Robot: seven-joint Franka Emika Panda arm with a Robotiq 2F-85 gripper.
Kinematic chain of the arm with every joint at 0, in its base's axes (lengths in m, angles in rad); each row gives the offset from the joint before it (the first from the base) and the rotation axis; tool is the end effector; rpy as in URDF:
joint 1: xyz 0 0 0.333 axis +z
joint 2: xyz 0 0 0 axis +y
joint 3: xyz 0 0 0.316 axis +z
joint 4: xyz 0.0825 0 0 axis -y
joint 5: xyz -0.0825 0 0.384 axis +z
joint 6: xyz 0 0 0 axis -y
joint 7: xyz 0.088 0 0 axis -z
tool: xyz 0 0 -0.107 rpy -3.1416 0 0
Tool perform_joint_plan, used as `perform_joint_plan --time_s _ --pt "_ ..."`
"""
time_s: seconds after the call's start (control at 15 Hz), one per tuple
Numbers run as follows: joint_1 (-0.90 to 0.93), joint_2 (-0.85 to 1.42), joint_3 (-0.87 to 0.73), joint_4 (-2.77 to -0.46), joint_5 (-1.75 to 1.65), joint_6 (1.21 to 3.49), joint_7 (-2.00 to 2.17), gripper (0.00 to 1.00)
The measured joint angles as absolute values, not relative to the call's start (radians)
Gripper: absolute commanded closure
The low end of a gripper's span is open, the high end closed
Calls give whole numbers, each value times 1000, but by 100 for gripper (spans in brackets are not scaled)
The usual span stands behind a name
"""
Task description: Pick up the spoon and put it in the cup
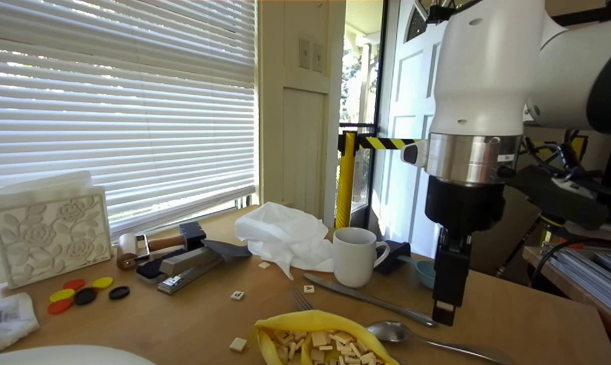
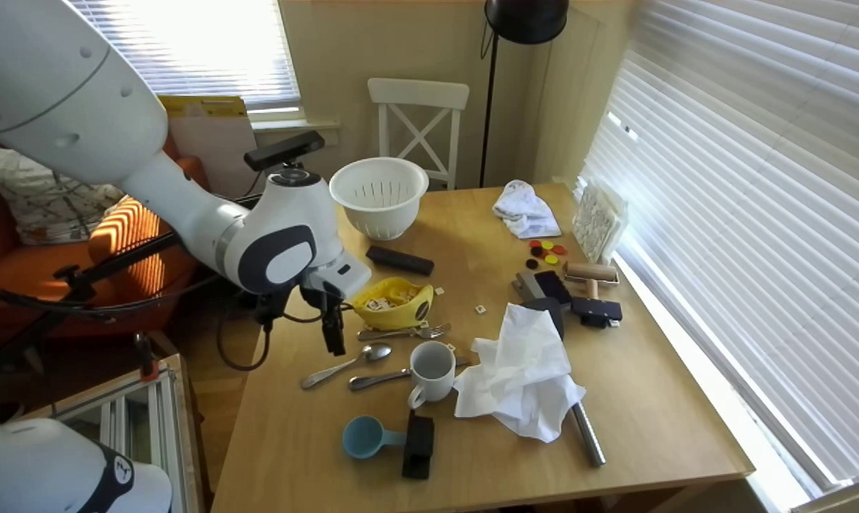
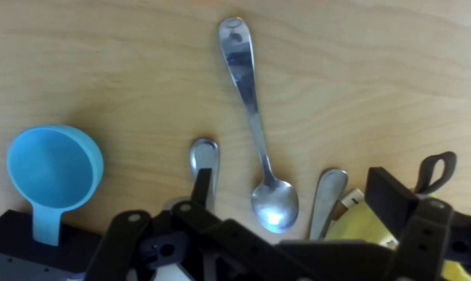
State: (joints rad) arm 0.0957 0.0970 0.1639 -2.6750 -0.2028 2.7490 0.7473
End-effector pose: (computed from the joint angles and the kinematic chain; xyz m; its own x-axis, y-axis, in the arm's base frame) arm 0.3969 0.1156 0.2026 0.9553 -0.2949 0.0203 -0.2956 -0.9534 0.0596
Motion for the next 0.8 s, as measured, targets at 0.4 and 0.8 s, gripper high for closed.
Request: perform_joint_plan --time_s 0.4,0.8 --pt "176 152 125 -2733 -427 2861 937 0" --pt "223 194 3 -2744 -687 2925 1155 0"
